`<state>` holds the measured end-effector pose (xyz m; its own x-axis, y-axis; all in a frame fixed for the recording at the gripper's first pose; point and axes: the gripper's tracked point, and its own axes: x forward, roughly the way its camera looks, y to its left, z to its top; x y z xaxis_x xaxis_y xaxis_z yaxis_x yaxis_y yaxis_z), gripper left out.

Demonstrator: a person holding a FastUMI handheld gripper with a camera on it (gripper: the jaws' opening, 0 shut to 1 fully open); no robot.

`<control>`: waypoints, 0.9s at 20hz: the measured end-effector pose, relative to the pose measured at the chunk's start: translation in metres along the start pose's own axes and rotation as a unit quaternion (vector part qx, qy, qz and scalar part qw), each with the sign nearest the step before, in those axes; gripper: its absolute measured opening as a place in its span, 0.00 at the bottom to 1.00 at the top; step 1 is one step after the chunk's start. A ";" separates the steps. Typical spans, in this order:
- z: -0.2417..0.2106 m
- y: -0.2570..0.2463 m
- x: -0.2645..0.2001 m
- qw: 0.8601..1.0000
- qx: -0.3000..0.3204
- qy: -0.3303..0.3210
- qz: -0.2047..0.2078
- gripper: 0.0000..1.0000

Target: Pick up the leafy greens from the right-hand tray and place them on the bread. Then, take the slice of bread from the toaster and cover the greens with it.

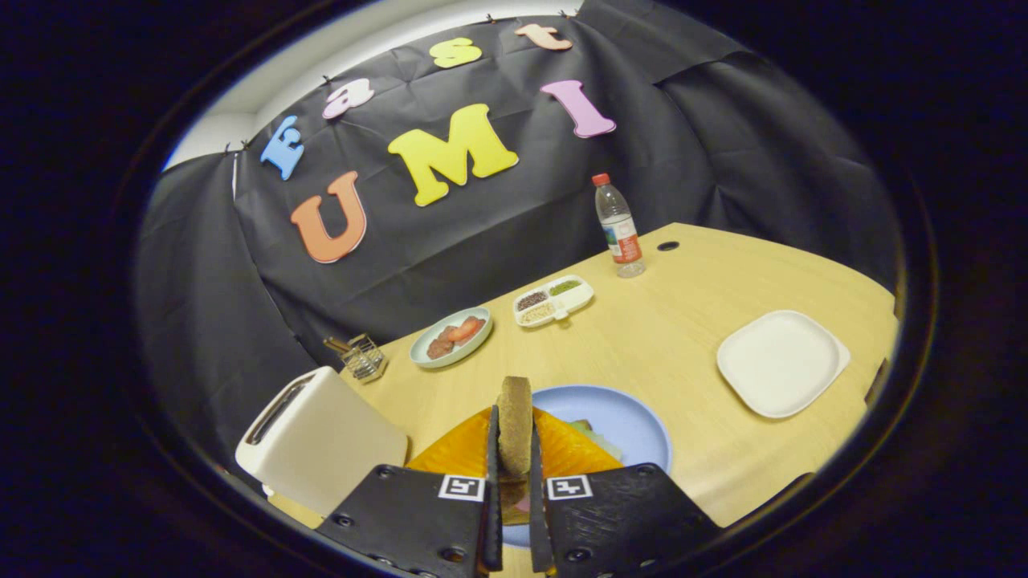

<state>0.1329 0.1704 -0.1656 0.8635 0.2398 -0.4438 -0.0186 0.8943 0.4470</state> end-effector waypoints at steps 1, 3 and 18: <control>-0.002 -0.006 -0.001 1.000 -0.001 0.003 -0.003 0.17; -0.006 -0.016 0.000 1.000 -0.005 0.008 -0.006 0.25; 0.065 -0.005 -0.073 0.982 -0.140 -0.126 -0.021 0.95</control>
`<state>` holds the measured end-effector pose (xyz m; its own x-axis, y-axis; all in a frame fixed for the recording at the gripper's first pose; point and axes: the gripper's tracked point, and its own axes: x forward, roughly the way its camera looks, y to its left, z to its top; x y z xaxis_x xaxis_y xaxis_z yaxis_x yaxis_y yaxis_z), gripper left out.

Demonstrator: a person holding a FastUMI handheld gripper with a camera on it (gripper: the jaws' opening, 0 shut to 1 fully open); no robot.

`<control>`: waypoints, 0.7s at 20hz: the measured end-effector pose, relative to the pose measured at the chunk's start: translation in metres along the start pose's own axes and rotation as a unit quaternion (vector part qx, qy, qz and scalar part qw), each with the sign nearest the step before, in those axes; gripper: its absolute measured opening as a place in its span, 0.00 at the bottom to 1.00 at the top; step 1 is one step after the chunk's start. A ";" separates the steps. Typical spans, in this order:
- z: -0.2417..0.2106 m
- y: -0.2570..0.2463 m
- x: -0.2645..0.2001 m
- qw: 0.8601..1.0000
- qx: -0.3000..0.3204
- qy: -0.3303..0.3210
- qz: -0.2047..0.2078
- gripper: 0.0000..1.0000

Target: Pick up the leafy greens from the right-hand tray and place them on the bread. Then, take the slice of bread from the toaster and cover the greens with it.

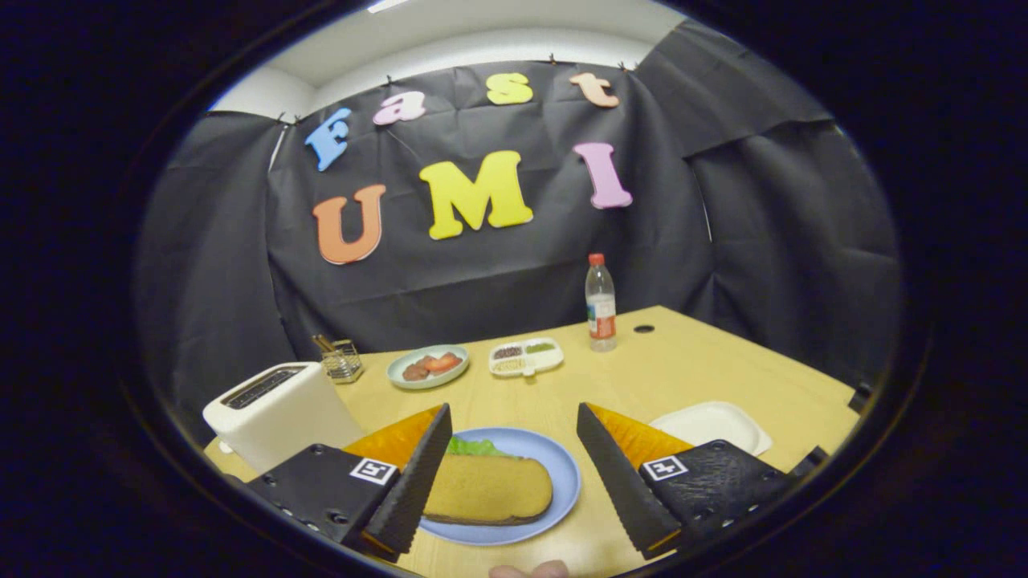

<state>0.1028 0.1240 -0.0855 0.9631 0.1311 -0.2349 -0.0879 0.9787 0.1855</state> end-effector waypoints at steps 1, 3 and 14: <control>0.012 0.003 -0.008 1.000 -0.016 -0.014 0.001 0.95; 0.040 0.005 -0.029 0.998 -0.044 -0.048 -0.002 0.96; 0.090 0.019 -0.104 0.986 -0.090 -0.144 -0.013 0.94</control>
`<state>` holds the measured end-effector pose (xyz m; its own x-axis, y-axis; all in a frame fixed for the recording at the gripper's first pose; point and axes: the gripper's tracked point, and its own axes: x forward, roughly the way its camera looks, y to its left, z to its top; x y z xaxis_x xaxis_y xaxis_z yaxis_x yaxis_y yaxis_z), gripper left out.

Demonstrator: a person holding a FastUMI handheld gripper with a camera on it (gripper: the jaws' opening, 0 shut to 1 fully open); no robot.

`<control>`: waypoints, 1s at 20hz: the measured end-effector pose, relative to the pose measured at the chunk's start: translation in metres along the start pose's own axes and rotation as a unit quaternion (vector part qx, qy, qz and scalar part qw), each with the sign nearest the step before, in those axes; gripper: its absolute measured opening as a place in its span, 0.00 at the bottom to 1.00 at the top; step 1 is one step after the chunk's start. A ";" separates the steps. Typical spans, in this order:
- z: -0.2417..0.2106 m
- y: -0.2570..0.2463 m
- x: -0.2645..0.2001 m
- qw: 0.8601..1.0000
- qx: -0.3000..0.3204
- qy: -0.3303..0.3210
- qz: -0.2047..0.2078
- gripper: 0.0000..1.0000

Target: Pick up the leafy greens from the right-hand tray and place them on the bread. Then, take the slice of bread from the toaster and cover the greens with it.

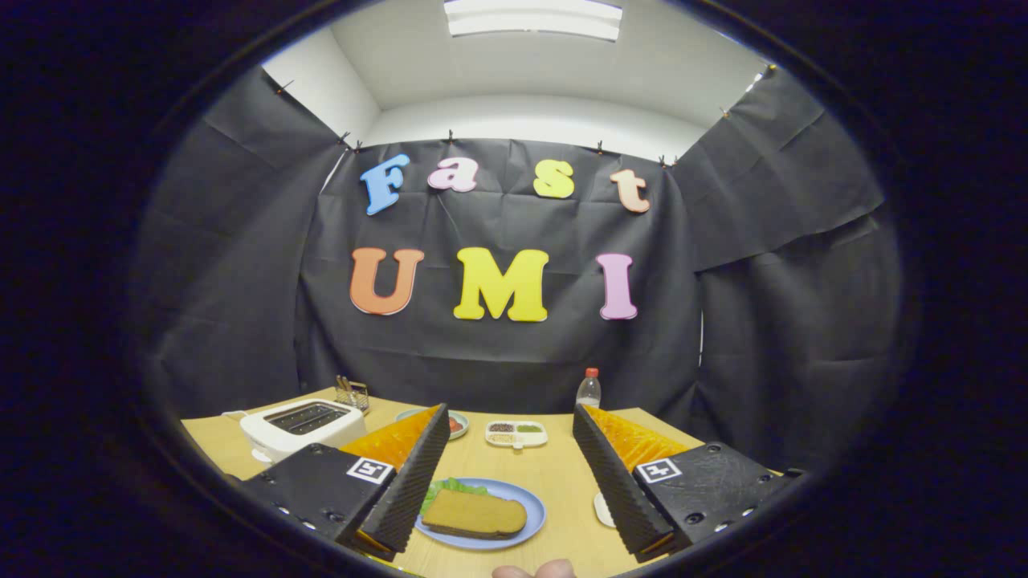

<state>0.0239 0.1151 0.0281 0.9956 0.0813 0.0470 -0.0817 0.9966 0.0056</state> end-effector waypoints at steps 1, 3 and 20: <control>0.004 -0.001 -0.003 1.000 -0.002 -0.008 -0.005 0.94; 0.008 0.006 -0.010 1.000 -0.002 -0.015 -0.005 0.94; -0.001 0.056 -0.013 0.999 0.034 -0.001 0.025 0.94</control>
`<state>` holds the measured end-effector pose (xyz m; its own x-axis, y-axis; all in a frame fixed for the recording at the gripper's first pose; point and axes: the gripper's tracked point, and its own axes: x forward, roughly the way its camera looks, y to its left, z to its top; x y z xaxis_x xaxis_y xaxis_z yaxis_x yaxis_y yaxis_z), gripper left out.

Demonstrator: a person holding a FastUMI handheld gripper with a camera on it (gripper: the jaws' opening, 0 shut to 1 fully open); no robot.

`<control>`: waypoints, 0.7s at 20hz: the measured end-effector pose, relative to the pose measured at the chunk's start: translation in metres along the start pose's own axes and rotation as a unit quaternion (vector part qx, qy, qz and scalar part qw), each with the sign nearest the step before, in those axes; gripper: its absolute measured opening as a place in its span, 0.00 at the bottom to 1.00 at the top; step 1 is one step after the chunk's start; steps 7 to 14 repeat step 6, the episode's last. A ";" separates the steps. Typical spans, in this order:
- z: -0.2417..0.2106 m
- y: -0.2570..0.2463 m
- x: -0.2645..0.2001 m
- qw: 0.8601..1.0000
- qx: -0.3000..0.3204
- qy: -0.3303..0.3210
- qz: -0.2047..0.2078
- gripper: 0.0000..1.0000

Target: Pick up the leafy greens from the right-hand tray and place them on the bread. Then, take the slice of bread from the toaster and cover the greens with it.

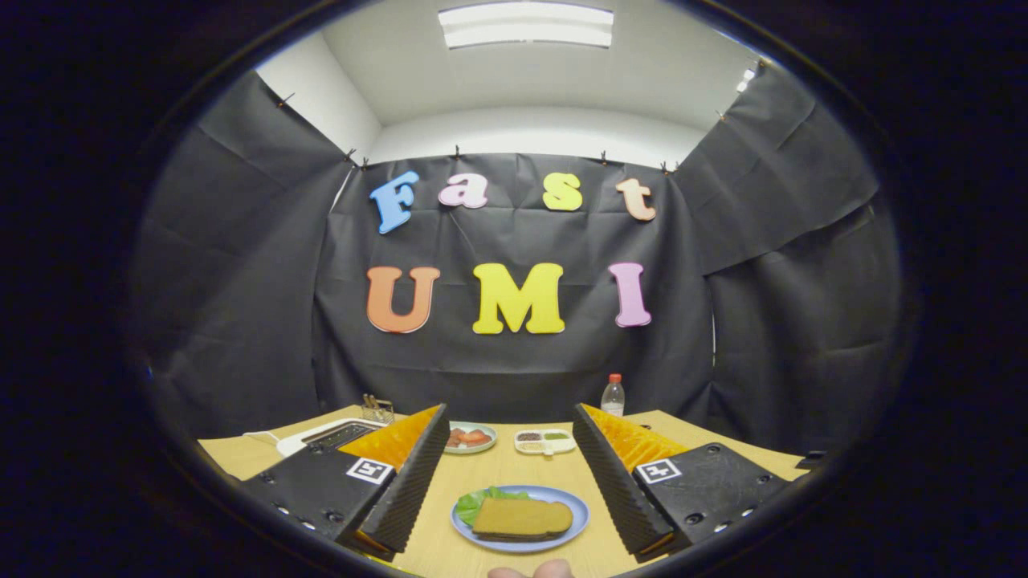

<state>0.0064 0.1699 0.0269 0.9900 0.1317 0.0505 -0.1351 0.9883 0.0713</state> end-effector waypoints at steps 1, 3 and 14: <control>0.000 0.000 0.000 1.000 -0.001 0.002 -0.001 0.94; 0.003 0.001 -0.001 1.000 -0.004 -0.001 -0.002 0.94; 0.010 0.003 -0.003 1.000 -0.006 -0.011 -0.004 0.94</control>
